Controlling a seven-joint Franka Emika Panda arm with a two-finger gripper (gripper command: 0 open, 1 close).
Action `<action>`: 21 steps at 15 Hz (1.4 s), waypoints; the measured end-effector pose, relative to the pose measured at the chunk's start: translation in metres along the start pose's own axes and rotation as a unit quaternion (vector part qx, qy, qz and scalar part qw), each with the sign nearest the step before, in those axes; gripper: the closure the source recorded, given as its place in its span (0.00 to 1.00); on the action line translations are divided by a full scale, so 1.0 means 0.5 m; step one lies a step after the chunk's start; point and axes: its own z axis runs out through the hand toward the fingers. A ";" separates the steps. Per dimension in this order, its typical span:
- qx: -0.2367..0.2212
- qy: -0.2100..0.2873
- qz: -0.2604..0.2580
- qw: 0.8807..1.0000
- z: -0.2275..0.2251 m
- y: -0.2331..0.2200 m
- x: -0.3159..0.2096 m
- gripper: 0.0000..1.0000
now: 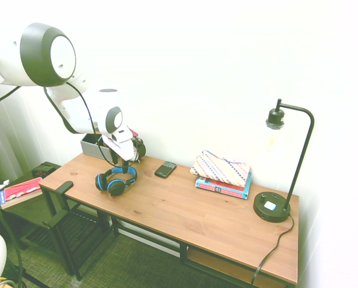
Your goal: Hang the headphone
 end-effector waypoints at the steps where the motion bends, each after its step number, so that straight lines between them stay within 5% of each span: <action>1: 0.002 -0.001 -0.001 1.000 0.001 -0.006 -0.006 1.00; 16: 0.003 -0.009 0.003 1.000 0.010 -0.016 -0.016 1.00; 21: -0.005 -0.038 0.017 0.999 -0.050 -0.007 -0.046 1.00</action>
